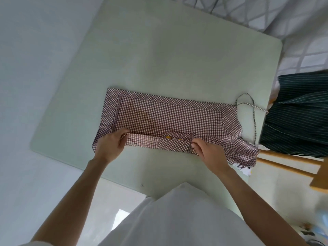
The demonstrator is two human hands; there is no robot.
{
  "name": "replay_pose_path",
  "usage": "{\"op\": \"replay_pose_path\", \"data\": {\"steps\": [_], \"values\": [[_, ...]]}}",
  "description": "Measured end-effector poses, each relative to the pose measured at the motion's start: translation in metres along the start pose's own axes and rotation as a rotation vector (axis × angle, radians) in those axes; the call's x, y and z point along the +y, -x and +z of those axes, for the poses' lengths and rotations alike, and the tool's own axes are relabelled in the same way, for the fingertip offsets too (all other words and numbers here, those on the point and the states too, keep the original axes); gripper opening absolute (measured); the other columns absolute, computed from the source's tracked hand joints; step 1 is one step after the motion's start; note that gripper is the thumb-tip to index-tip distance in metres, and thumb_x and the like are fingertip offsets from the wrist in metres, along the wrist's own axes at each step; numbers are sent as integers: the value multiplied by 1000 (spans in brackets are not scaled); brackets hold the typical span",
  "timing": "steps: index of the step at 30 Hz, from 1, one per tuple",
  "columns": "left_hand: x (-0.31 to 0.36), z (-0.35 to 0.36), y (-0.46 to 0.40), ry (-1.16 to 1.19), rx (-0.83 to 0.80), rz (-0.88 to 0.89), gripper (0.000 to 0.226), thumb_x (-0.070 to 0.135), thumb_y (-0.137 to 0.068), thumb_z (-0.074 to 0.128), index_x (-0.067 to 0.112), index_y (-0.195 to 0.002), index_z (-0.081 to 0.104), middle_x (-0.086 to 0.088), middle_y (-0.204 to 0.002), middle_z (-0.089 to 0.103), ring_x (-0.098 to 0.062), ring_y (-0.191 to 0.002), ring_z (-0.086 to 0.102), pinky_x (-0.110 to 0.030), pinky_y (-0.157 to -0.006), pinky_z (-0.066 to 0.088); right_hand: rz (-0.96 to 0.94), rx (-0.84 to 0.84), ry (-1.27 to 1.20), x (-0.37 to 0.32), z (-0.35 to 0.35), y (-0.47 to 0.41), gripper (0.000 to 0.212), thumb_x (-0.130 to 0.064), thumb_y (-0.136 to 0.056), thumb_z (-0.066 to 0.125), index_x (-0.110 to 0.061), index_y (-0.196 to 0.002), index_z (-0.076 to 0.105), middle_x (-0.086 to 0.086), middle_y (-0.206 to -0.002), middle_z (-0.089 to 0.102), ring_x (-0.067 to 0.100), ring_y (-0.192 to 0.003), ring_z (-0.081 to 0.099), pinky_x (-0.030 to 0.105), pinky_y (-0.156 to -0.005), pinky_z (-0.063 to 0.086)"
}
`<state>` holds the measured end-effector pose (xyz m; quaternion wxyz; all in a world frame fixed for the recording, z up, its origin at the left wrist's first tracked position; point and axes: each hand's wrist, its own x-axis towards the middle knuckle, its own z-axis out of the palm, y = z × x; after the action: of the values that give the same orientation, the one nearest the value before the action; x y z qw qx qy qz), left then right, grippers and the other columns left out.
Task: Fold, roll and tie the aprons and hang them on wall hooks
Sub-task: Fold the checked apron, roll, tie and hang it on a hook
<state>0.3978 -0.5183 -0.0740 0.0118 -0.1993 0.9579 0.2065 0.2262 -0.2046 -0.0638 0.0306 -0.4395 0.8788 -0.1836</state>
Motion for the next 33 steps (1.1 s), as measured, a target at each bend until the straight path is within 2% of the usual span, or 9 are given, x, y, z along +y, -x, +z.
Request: {"op": "replay_pose_path", "data": {"steps": [4, 7, 9, 11, 14, 18, 20, 27, 33], "values": [[3, -34, -36, -57, 26, -96, 20, 25, -92, 57, 12, -105, 62, -15, -75, 68, -38, -65, 64, -42, -61, 50, -27, -103, 0, 22, -16, -37, 55, -61, -90, 33, -14, -92, 62, -6, -54, 59, 10, -39, 50, 20, -35, 37], [-1, -44, -75, -98, 7, -114, 23, 27, -93, 53, 13, -109, 61, -16, -86, 69, -39, -79, 64, -44, -70, 49, 33, -212, 32, 51, -26, -61, 42, -47, -91, 46, -10, -97, 64, 3, -76, 67, 20, -62, 62, 27, -53, 45], [-3, -43, -103, -124, -15, -126, 23, 28, -93, 52, 16, -109, 62, -14, -96, 68, -37, -88, 63, -43, -76, 48, 160, -177, -10, 67, -28, -74, 23, -26, -90, 59, -7, -100, 65, 8, -92, 66, 26, -83, 61, 30, -67, 44], [-5, -39, -129, -135, -9, -120, 21, 27, -91, 53, 16, -107, 63, -13, -100, 68, -36, -92, 62, -43, -79, 48, 338, -112, -92, 80, -28, -88, 20, -19, -90, 60, -3, -101, 65, 13, -98, 63, 30, -92, 57, 30, -76, 40], [-9, -31, -159, -182, -28, -91, 23, 25, -92, 52, 13, -107, 63, -13, -102, 69, -35, -93, 63, -42, -84, 46, 588, -133, -129, 93, -23, -105, 27, -24, -93, 54, -2, -102, 65, 16, -102, 61, 31, -96, 56, 28, -78, 36], [-13, -22, -184, -287, -210, -57, 30, 30, -92, 51, 15, -116, 62, -8, -118, 63, -29, -108, 58, -39, -95, 39, 748, -300, -85, 102, -20, -113, 31, -33, -91, 55, -4, -94, 67, 15, -98, 59, 32, -93, 58, 29, -71, 37], [-16, -17, -189, -292, -258, -64, 33, 31, -89, 54, 15, -117, 62, -5, -124, 59, -26, -113, 55, -39, -99, 35, 759, -340, -62, 103, -18, -113, 31, -33, -88, 58, -4, -89, 69, 14, -97, 58, 31, -93, 58, 29, -69, 38], [-15, -6, -186, -273, -135, -84, 29, 28, -90, 55, 13, -114, 62, -9, -118, 60, -31, -110, 55, -45, -98, 33, 712, -249, 100, 101, -10, -114, 23, -31, -88, 61, -12, -100, 65, 9, -103, 59, 29, -98, 56, 35, -74, 43], [29, 4, -171, -137, -1, 90, 37, 7, -77, 65, 15, -113, 59, -9, -118, 59, -31, -109, 52, -45, -92, 42, 616, -151, -61, 103, -9, -100, 39, -26, -83, 68, -11, -116, 56, 12, -113, 58, 31, -105, 53, 40, -86, 44]]}}
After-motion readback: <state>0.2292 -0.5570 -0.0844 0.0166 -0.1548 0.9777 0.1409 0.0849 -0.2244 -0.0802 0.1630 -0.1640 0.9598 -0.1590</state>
